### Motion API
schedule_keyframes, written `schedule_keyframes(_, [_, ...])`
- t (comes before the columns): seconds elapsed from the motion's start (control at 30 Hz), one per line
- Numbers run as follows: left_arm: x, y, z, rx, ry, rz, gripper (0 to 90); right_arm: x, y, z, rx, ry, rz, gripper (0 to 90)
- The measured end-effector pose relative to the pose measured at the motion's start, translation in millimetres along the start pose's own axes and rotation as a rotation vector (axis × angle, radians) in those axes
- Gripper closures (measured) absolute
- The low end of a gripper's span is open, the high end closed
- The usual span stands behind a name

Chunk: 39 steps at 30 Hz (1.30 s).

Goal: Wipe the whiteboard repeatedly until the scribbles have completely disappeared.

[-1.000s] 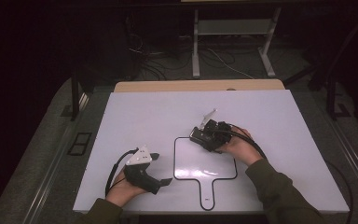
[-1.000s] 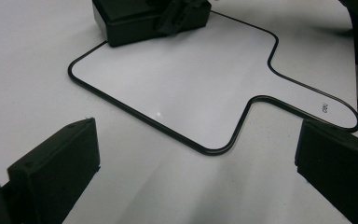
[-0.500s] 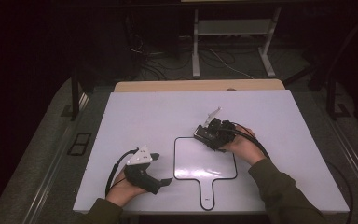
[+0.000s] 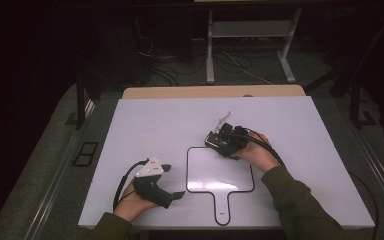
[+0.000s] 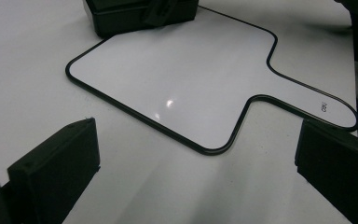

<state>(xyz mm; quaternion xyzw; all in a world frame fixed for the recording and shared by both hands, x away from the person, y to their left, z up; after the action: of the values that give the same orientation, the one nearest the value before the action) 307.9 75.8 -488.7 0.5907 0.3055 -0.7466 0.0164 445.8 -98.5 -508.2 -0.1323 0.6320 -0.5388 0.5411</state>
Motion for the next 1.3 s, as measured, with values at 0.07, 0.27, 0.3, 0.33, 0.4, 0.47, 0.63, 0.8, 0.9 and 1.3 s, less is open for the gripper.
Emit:
schedule_keyframes(0.07, [0.1,0.0,-0.1,0.001,0.001,0.0,0.0,-0.1,0.9,2.5,-0.002,0.016,0.001,38.8])
schedule_keyframes(0.27, [-0.4,0.1,0.7,0.0,-0.001,0.002,0.0,1.0,-2.0,-6.6,-0.008,-0.007,-0.004,38.8])
schedule_keyframes(0.3, [-0.4,0.3,0.9,0.001,-0.002,0.002,0.0,1.1,-2.8,-10.5,-0.015,-0.015,0.0,38.7])
schedule_keyframes(0.33, [-0.3,0.4,0.9,0.001,-0.002,0.002,0.0,1.5,-4.0,-16.1,-0.028,-0.018,0.004,38.7])
schedule_keyframes(0.4, [-0.2,0.6,1.0,0.0,-0.002,0.001,0.0,2.5,-6.1,-24.0,-0.048,-0.026,0.008,38.7])
schedule_keyframes(0.47, [-0.5,0.8,1.4,0.0,-0.003,0.003,0.0,3.6,-8.6,-32.7,-0.066,-0.037,0.014,38.7])
schedule_keyframes(0.63, [-0.4,0.7,1.4,-0.002,-0.003,0.002,0.0,7.4,-11.6,-36.2,-0.084,-0.038,0.015,38.7])
schedule_keyframes(0.8, [0.1,-0.1,0.5,-0.001,0.0,-0.001,0.0,13.6,-9.8,-11.2,-0.046,0.022,0.017,38.7])
schedule_keyframes(0.9, [0.2,0.0,0.5,0.0,0.0,-0.002,0.0,20.0,-10.6,5.9,-0.012,0.051,0.009,38.8])
schedule_keyframes(1.3, [0.3,0.6,0.4,-0.001,0.001,-0.002,0.0,30.8,-14.9,20.6,0.029,0.078,0.001,38.7])
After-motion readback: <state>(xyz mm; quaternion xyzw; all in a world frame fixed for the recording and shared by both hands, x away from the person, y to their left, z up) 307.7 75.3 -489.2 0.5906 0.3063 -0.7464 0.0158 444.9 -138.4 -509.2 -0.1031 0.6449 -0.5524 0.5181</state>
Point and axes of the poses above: each handheld gripper's, and its own axes: y roughly forward along the jaws, x roughly out of its underside, z roughly to its right, the point moved 10 cm from there along y, roughly forward along the jaws, and after that the axes turned 7 degrees about z, right-handed, at the moved point
